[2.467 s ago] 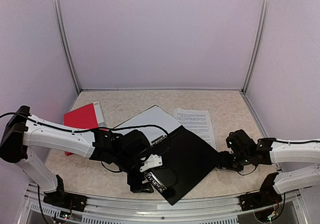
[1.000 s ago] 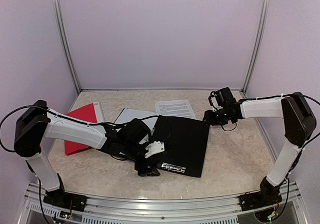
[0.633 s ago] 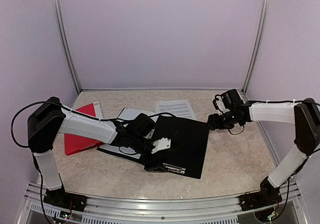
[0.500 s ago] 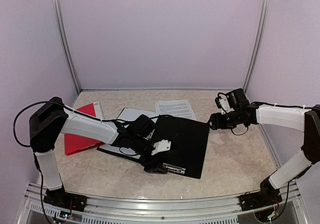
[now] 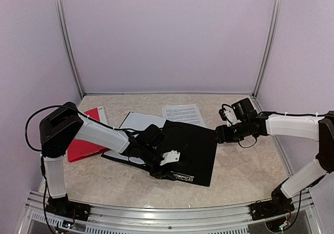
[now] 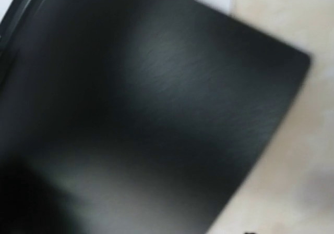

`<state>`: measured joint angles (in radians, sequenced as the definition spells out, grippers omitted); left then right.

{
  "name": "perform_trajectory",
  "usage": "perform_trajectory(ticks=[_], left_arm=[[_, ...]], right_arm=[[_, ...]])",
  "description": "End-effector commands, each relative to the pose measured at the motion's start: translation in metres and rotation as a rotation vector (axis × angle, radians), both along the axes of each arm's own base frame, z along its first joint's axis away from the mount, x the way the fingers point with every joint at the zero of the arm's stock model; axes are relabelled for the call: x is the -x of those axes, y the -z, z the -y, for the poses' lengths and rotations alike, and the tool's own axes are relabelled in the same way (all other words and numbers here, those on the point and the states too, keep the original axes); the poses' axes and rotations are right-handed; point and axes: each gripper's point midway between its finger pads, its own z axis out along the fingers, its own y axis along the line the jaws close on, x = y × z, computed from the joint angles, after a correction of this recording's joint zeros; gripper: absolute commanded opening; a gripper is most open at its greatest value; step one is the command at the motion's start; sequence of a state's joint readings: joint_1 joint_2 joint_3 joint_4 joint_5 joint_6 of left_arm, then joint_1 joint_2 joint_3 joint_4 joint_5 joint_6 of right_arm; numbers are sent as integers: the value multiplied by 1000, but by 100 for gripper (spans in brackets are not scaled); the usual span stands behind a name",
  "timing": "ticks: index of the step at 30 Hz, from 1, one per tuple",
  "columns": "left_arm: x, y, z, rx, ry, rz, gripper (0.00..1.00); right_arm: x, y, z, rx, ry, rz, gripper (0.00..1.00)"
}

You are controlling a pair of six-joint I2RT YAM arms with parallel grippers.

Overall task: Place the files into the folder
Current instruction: Move the folder with some files to the center of the board, then open the spring clip on the folder.

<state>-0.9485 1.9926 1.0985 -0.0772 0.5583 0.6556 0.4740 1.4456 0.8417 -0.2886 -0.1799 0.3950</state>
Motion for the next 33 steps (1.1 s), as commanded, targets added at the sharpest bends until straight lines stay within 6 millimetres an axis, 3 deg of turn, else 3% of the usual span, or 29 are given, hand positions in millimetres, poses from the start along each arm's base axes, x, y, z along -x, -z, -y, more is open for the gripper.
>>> perform_trajectory(ticks=[1,6,10,16,19,25,33], left_arm=[[0,14,-4,-13,-14,-13,43],[1,18,-3,-24,-27,7,28],[3,23,-4,-42,-49,13,22],[-1,19,10,-16,-147,10,21],[2,24,16,-30,-175,12,22],[5,30,22,-45,-217,0,22],[1,27,19,-48,-249,9,23]], right_arm=[[17,2,-13,-14,-25,-27,59],[27,2,-20,-15,-40,-38,59],[38,3,-29,-45,-53,-53,57],[66,1,-51,-146,-80,-86,54],[80,4,-62,-176,-100,-108,48],[115,27,-78,-196,-135,-184,44],[141,42,-88,-192,-161,-237,36]])
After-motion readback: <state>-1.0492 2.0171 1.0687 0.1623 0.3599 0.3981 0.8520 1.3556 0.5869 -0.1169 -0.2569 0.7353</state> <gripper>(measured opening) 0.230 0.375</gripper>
